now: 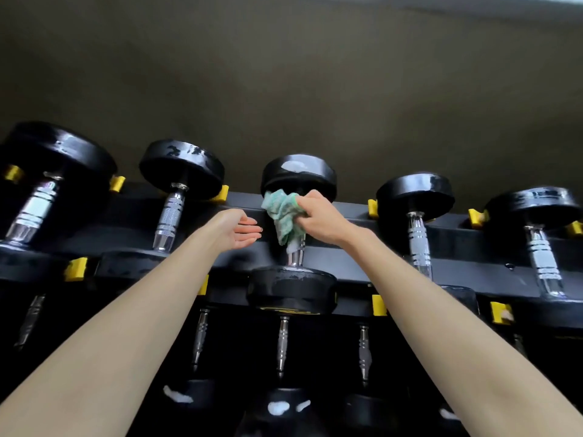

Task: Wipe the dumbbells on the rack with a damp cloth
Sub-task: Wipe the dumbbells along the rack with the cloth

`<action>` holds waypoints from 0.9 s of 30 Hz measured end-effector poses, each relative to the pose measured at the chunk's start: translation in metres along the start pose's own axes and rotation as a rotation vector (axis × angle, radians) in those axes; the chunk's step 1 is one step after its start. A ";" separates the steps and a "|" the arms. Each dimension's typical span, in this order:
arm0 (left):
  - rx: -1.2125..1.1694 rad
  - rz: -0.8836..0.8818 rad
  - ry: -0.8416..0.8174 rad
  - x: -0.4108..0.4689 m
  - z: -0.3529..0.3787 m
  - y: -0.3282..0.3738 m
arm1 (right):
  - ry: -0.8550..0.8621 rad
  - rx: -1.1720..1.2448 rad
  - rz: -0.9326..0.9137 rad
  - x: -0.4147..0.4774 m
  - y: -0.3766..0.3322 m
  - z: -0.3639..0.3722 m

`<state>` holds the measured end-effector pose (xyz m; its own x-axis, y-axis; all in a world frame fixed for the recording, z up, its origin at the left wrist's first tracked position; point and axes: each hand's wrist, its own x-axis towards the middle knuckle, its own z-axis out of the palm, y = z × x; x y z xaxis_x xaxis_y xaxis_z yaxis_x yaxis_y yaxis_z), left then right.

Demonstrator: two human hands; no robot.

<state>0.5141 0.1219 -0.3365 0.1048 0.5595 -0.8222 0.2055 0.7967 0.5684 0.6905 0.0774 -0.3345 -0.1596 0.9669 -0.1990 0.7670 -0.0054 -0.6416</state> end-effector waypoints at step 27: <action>-0.010 0.005 0.038 -0.024 0.010 -0.012 | -0.187 1.151 0.593 -0.063 0.019 -0.009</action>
<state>0.5188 0.0967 -0.3235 0.0687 0.5715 -0.8177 0.1952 0.7961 0.5728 0.7207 0.0185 -0.3276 -0.1381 0.6927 -0.7079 -0.2026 -0.7193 -0.6644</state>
